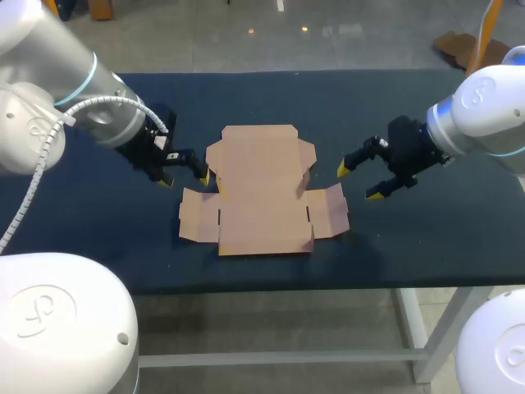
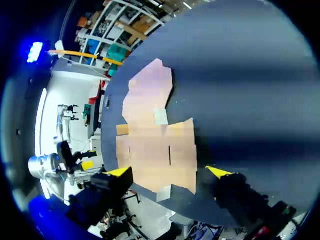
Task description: Assemble the packaging by folding the flat box into shape, placing the metal phone stand inside, and closing the box properly
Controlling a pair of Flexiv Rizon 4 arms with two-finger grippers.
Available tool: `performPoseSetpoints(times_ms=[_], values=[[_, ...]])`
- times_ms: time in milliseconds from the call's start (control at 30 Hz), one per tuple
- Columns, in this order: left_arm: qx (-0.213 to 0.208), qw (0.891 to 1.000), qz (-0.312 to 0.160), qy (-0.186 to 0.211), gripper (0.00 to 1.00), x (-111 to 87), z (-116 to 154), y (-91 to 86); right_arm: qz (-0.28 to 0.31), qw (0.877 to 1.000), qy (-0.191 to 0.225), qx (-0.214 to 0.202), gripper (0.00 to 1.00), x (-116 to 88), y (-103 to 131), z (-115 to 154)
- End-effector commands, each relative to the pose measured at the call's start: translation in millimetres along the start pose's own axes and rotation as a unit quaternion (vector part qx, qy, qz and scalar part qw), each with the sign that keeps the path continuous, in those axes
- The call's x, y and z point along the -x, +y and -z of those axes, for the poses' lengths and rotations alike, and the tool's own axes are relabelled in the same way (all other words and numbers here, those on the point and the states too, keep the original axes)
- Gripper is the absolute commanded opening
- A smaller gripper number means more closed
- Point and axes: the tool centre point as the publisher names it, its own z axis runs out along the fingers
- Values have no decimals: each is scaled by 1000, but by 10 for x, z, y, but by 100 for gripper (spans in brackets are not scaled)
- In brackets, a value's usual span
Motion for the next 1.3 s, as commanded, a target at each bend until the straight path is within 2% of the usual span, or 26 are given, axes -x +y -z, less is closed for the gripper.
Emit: performPoseSetpoints(times_ms=[33,167,333,733,833,900,1200,1300], values=[[-2,1000,-3,-6,100,-22,3,-93,0,1000,10,-16,100,14,107,-30],[-14,1000,-9,-8,100,-2,12,-202,-2,999,30,-27,100,5,249,-67],[-26,1000,-2,10,100,54,5,-324,-6,998,55,-34,100,-29,390,-147],[-29,999,4,23,100,172,-23,-542,18,998,61,-16,100,-78,772,-436],[-26,1000,5,9,100,183,-24,-578,11,996,83,-35,100,-54,854,-480],[-22,1000,12,-10,100,223,7,-583,11,996,83,-35,100,-54,854,-480],[-22,1000,12,-10,100,223,7,-583,11,996,83,-35,100,-54,854,-480],[-20,1000,2,-8,100,210,-62,-641,13,996,83,-33,100,-30,914,-527]])
